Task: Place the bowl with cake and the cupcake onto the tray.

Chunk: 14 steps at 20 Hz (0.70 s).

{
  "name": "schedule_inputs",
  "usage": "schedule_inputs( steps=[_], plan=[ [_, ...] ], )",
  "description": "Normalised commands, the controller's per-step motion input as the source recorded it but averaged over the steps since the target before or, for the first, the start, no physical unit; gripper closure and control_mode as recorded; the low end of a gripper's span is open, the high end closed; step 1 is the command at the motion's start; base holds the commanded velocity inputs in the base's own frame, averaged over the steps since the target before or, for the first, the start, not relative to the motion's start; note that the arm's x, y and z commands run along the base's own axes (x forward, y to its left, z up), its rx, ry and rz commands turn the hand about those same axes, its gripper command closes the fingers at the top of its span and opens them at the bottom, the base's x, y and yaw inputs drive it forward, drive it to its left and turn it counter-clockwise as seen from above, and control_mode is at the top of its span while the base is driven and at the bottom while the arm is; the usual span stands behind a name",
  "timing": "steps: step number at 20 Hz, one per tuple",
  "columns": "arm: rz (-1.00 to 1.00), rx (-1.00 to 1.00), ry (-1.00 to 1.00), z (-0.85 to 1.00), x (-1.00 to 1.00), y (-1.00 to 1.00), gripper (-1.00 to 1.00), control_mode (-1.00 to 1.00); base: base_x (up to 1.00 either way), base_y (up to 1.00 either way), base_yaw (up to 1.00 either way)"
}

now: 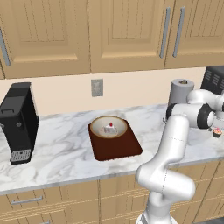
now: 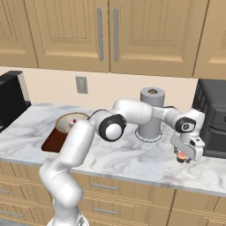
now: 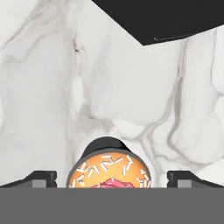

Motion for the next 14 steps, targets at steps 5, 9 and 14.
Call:
schedule_inputs(
  steps=[5,9,14],
  plan=[
    [-0.03,0.00,0.00,-0.10,0.00,0.04,1.00,-1.00,0.00,0.00,0.00],
    [-0.01,0.00,0.00,0.00,0.05,0.02,1.00,-1.00,0.00,0.00,0.00],
    [-0.02,0.00,0.05,0.26,-0.03,0.10,1.00,-1.00,0.00,0.00,0.00]
  ],
)
